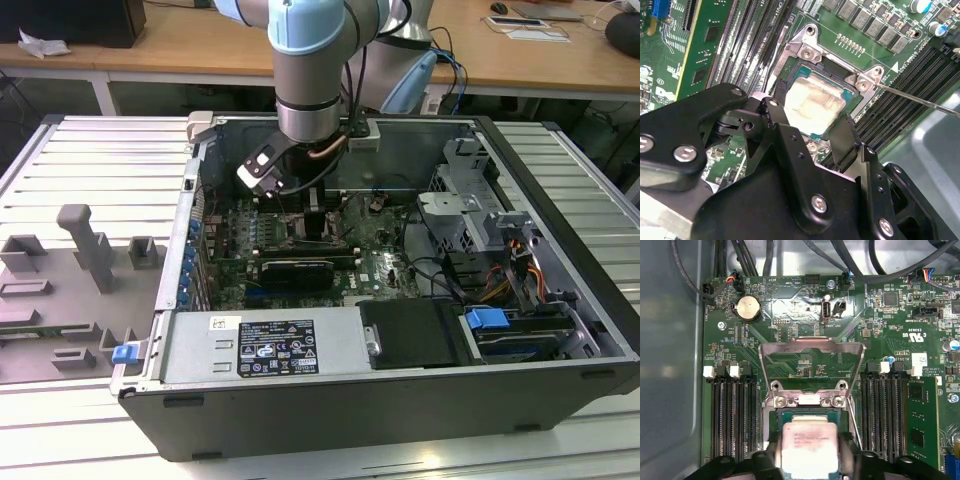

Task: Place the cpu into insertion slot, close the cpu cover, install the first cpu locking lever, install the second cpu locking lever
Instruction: 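Place the cpu into insertion slot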

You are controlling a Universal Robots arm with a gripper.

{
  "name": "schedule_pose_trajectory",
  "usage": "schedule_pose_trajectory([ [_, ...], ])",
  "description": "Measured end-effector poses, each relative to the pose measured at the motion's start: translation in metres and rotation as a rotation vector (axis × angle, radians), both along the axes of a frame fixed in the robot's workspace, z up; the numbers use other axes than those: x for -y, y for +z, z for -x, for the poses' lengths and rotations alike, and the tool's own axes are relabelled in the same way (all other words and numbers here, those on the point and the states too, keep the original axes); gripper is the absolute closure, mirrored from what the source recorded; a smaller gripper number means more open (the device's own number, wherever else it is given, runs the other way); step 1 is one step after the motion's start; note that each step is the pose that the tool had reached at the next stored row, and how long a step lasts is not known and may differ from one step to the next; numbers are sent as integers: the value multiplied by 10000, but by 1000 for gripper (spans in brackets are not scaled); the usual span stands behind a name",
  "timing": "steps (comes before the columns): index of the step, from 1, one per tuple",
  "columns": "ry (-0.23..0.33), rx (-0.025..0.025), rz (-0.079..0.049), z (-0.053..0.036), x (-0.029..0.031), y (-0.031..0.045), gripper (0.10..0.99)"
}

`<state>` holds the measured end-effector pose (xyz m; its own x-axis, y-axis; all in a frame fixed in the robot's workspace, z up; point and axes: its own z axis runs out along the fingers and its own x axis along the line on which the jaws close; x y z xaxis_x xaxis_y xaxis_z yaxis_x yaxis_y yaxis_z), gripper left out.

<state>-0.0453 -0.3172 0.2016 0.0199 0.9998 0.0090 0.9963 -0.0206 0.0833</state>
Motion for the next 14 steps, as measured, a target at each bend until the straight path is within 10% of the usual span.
schedule_pose_trajectory([
  [5,0,-12,-16,-1,0,74,478],
  [8,0,-197,-17,-36,0,120,741],
  [14,-1,-264,-14,-51,0,134,980],
])
